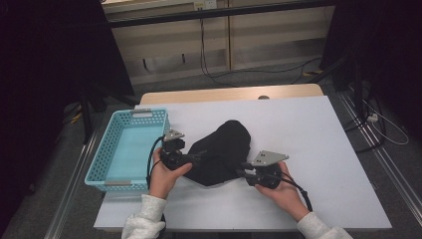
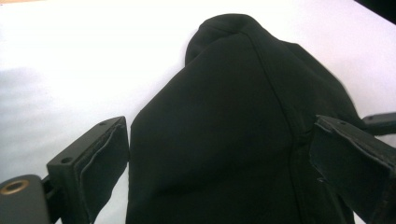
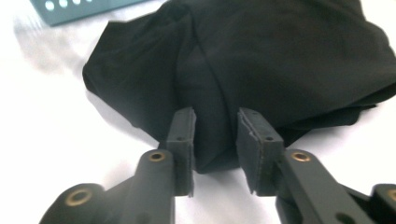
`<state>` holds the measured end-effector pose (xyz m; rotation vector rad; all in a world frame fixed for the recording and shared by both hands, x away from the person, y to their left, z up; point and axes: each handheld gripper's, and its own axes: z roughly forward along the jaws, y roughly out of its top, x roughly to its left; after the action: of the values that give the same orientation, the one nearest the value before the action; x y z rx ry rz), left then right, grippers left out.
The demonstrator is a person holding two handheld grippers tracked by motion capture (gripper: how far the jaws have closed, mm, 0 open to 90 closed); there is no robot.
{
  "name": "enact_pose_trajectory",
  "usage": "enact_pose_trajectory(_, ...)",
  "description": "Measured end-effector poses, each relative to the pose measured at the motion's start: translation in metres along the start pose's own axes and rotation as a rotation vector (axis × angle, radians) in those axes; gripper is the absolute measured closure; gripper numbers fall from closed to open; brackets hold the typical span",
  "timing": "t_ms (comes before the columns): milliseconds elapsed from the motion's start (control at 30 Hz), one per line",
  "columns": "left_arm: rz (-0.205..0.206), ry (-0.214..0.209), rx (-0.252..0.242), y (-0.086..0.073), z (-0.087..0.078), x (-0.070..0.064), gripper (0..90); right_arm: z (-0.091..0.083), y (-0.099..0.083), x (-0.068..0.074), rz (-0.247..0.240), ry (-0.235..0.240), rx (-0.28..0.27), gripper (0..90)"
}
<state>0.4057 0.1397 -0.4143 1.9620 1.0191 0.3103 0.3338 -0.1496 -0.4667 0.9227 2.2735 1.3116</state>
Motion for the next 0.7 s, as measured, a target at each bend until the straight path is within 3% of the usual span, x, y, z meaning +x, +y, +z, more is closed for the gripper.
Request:
enact_pose_trajectory(33, 0.002, 0.002, 0.0, 0.0, 0.0, 0.0, 5.6, 0.002, 0.001, 0.001, -0.005, 0.01, 0.004, 75.2)
enact_pose_trajectory(67, 0.002, 0.002, 0.0, 0.0, 0.0, 0.0, 5.6, 0.002, 0.001, 0.001, -0.005, 0.01, 0.004, 75.2)
enact_pose_trajectory(167, -0.005, 0.001, 0.003, -0.001, 0.001, 0.0, 5.6, 0.004, 0.003, 0.001, 0.012, 0.039, -0.002, 86.4)
enact_pose_trajectory(333, -0.001, -0.007, 0.011, -0.003, 0.003, -0.001, 5.6, 0.002, 0.003, -0.001, 0.012, 0.047, 0.002, 88.7)
enact_pose_trajectory(700, -0.004, -0.002, -0.002, 0.0, 0.001, 0.0, 5.7, -0.018, 0.004, -0.015, 0.018, 0.007, -0.013, 89.3)
